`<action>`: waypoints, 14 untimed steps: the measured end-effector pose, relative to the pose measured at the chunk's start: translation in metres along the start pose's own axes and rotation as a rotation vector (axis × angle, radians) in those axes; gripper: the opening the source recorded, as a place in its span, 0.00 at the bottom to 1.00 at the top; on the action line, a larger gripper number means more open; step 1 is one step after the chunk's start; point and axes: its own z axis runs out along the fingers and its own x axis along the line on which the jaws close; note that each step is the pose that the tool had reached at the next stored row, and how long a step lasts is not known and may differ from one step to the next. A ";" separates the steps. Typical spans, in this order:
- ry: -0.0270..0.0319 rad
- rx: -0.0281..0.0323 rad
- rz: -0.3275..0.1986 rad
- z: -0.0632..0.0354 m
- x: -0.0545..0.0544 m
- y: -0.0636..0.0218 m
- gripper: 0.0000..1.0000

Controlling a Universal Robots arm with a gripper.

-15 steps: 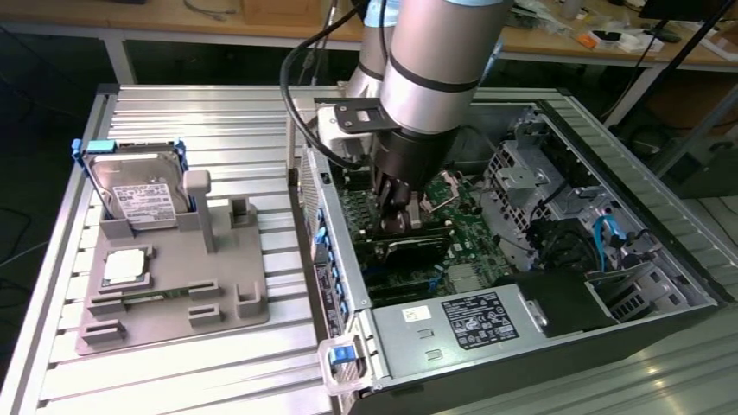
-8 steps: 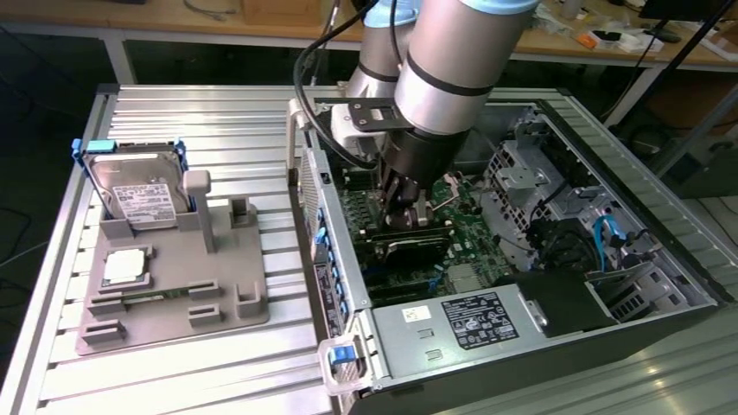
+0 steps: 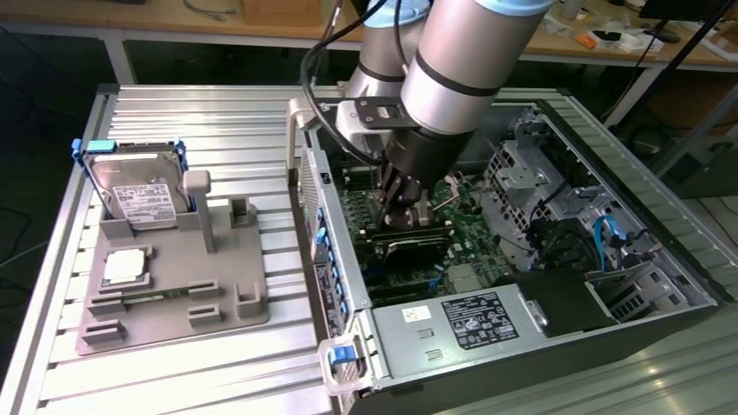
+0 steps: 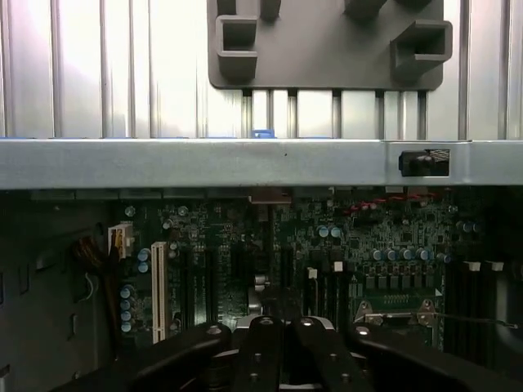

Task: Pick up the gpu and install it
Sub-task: 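Press down on the gpu until it lock into place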

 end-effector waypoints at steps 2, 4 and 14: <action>0.0000 -0.0248 0.002 -0.0002 0.000 -0.0025 0.11; 0.0001 -0.0505 0.003 -0.0004 0.000 -0.0050 0.11; -0.0006 -0.1982 0.012 -0.0014 0.000 -0.0219 0.11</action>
